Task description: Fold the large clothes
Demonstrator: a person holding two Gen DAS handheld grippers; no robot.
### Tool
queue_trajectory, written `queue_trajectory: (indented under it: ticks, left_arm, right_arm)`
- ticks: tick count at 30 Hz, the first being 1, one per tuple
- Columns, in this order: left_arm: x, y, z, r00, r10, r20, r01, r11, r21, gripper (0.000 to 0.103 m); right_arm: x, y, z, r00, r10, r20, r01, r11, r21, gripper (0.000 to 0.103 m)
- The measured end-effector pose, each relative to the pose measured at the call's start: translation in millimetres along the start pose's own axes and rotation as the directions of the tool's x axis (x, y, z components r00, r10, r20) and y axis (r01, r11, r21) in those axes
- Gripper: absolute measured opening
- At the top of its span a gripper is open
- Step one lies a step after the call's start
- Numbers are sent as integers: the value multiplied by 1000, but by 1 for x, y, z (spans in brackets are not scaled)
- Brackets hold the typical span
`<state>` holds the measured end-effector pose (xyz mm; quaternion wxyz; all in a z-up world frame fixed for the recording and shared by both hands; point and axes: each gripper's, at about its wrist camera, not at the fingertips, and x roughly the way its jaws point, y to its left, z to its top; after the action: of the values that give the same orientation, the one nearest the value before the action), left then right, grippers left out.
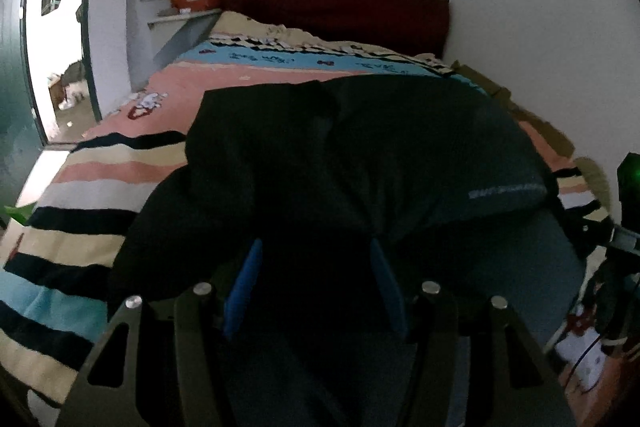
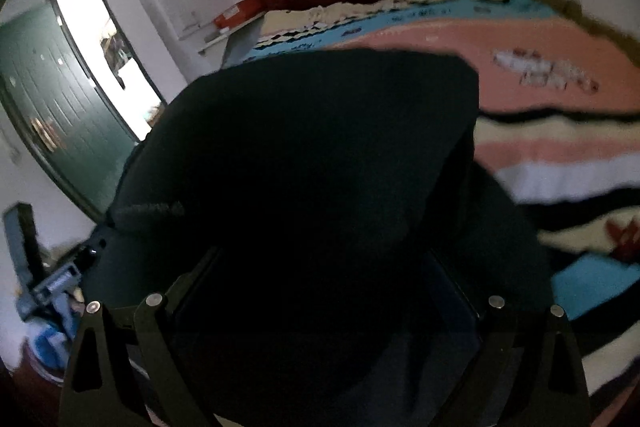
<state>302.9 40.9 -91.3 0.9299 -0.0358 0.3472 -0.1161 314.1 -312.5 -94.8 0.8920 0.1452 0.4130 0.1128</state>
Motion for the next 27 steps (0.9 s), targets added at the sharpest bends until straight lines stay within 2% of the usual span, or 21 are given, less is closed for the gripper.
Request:
queue_trajectory:
  ticks: [3, 16, 18, 20, 22, 24, 27]
  left_arm:
    - [-1, -2, -7, 1000, 23, 11, -24, 999, 21, 58]
    - [-6, 10, -19, 997, 79, -8, -78, 996, 45, 61]
    - [-6, 13, -19, 997, 81, -15, -80, 996, 41, 61]
    - [-7, 15, -20, 997, 80, -21, -79, 996, 37, 61]
    - [-10, 19, -20, 996, 79, -29, -79, 997, 25, 61]
    - [-13, 19, -16, 997, 78, -30, -77, 997, 8, 61]
    - [-15, 17, -4, 999, 34, -15, -34, 999, -35, 61]
  right_arm:
    - [3, -15, -8, 1000, 11, 0, -11, 1000, 17, 97]
    - [-9, -55, -19, 992, -120, -39, 121, 993, 10, 97]
    - [-10, -62, -23, 989, -136, -53, 137, 990, 24, 97]
    - [-11, -74, -28, 980, -183, -82, 187, 981, 45, 97]
    - [-15, -88, -34, 977, -192, -95, 202, 974, 104, 97]
    - [-22, -88, -35, 972, -219, -85, 228, 966, 122, 97]
    - [-30, -67, -23, 959, -279, -47, 282, 958, 54, 97]
